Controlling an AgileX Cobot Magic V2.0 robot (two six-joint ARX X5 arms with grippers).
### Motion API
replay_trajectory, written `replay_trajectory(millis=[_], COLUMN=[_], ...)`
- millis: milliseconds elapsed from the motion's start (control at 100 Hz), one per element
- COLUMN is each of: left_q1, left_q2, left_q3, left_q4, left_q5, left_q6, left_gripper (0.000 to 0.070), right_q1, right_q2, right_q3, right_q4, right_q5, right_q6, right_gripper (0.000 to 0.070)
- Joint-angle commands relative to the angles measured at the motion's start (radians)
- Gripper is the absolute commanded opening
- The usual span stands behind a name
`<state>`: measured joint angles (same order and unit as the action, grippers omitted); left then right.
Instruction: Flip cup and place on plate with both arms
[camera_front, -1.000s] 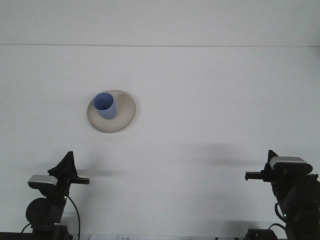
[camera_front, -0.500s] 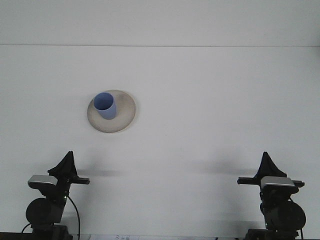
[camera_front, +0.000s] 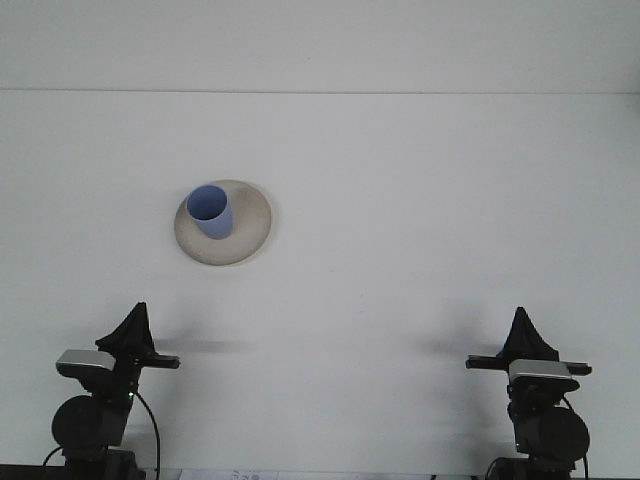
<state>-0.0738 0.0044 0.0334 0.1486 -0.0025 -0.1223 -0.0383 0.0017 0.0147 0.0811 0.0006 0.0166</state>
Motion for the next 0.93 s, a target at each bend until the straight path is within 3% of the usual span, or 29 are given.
replay_trajectory(millis=[0, 920], left_q1=[0.002, 0.002], left_q2=[-0.001, -0.001], left_q3=[-0.019, -0.019], left_q4=[0.010, 0.010], left_q5=[0.002, 0.002], left_q6=[-0.002, -0.002], left_gripper=[0.0012, 0.0012], right_q1=[0.002, 0.002], right_q2=[-0.001, -0.001], right_q3=[-0.002, -0.002], right_q4=[0.013, 0.024], right_q5=[0.000, 0.000], right_q6=[0.013, 0.013], right_gripper=[0.0000, 0.0000])
